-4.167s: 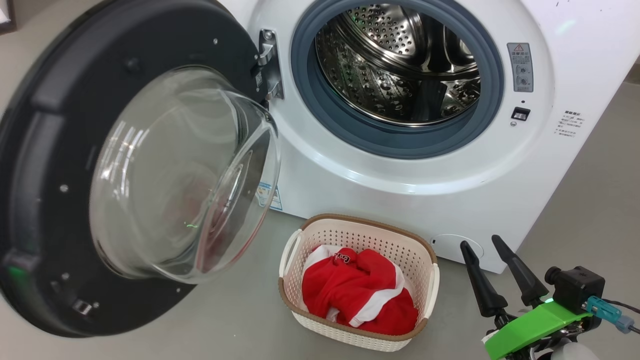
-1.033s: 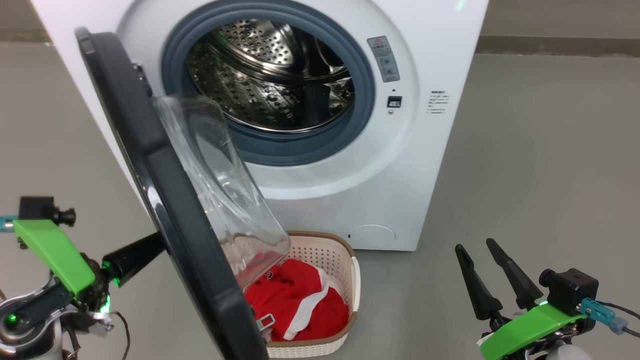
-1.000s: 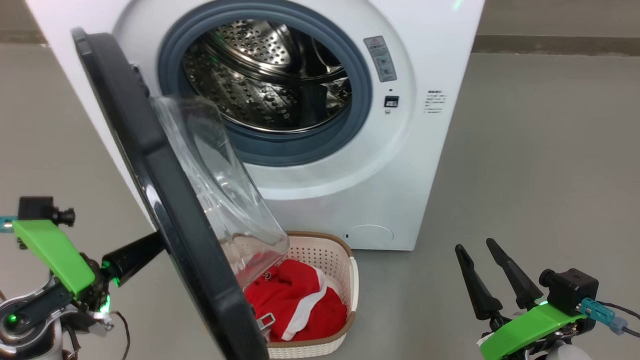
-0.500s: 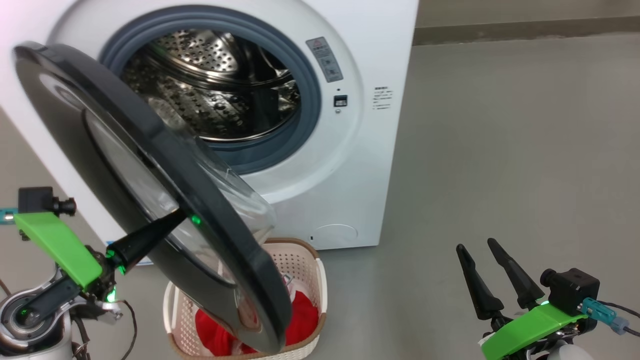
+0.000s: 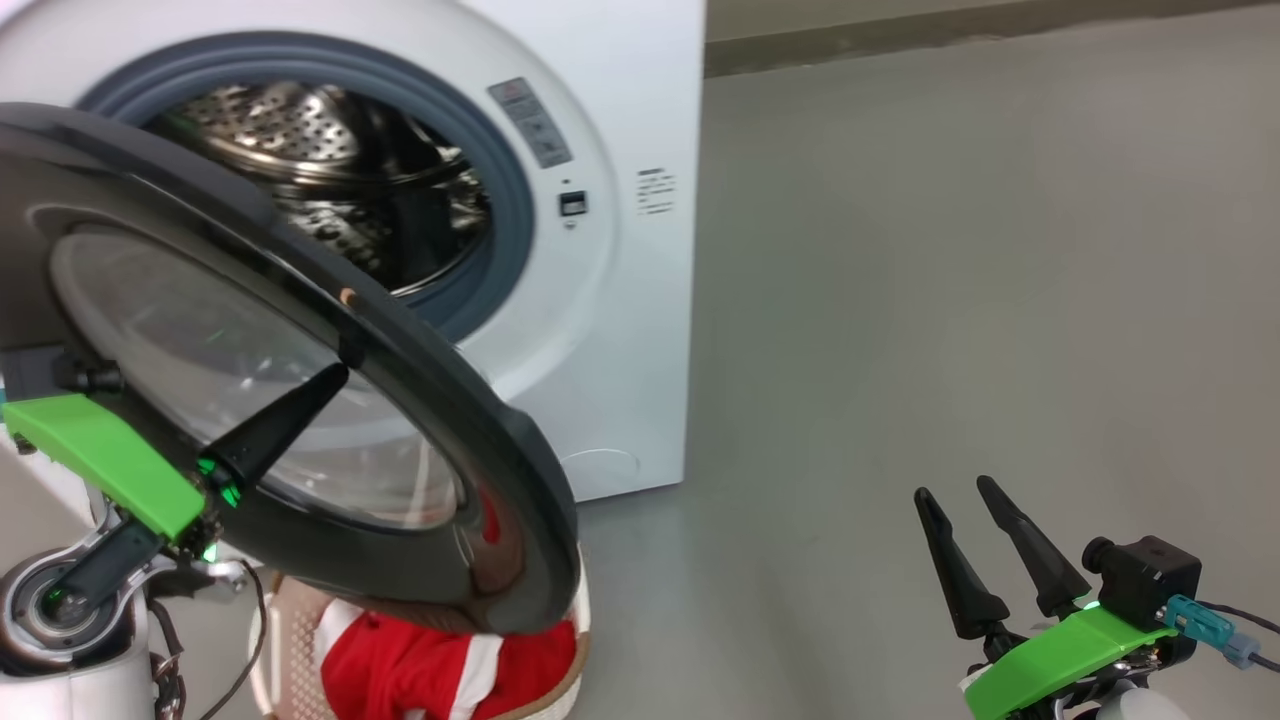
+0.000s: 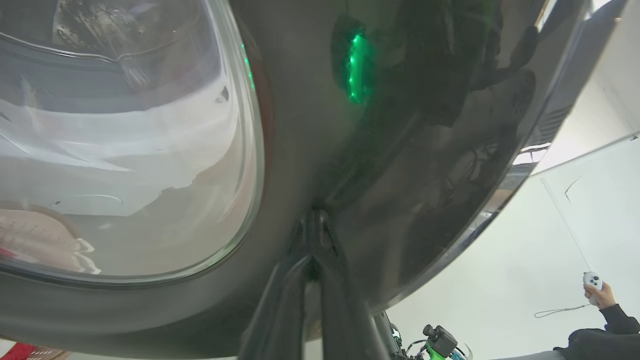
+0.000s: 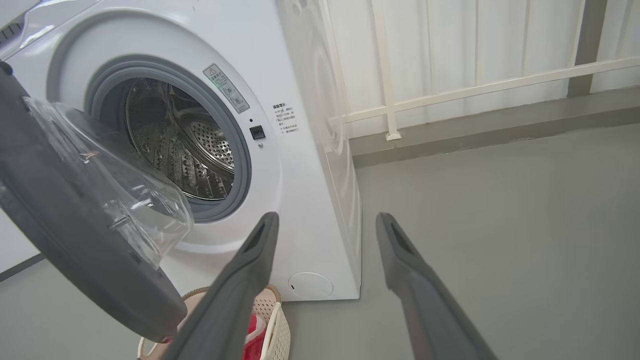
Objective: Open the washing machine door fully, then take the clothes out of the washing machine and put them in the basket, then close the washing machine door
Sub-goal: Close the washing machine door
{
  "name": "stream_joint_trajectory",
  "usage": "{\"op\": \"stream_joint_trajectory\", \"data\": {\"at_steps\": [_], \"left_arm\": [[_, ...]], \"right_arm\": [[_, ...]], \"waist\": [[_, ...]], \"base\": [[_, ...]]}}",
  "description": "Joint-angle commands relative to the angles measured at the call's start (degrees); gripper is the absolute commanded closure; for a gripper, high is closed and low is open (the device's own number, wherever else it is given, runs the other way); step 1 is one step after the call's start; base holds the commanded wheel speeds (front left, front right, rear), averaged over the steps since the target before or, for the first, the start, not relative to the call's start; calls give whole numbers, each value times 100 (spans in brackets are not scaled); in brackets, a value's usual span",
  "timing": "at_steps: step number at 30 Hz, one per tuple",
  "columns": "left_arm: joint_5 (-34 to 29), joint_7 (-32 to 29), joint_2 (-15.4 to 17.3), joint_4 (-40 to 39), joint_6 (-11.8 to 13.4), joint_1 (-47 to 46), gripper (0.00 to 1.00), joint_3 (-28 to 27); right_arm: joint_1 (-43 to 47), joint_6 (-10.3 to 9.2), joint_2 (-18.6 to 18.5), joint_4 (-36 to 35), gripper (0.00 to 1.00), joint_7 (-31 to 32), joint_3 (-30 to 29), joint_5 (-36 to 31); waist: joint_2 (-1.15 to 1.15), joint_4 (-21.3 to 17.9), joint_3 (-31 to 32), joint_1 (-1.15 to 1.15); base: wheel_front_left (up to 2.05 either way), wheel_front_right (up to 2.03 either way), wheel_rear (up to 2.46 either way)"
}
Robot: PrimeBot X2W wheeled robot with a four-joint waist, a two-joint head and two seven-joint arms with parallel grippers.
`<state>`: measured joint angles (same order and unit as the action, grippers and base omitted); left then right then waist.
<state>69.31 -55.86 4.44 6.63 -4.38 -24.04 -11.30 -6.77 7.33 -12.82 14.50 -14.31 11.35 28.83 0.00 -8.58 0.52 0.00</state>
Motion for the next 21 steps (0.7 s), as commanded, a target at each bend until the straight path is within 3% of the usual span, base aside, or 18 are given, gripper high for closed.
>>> {"op": "stream_joint_trajectory", "data": {"at_steps": [1,21], "left_arm": [[-50,47,131,-129,-101,-316,100,-155],[-734,1428,357,817,-291,-807,100,-187]], "right_arm": [[-96,16,-65,-131,0,-69,120,36],[-220,16,-97,-122,0,-69,194,62]], "waist": [[0,-150,-23,0],[0,-875,-187,0]], "base": [[0,0,0],[0,0,0]]}}
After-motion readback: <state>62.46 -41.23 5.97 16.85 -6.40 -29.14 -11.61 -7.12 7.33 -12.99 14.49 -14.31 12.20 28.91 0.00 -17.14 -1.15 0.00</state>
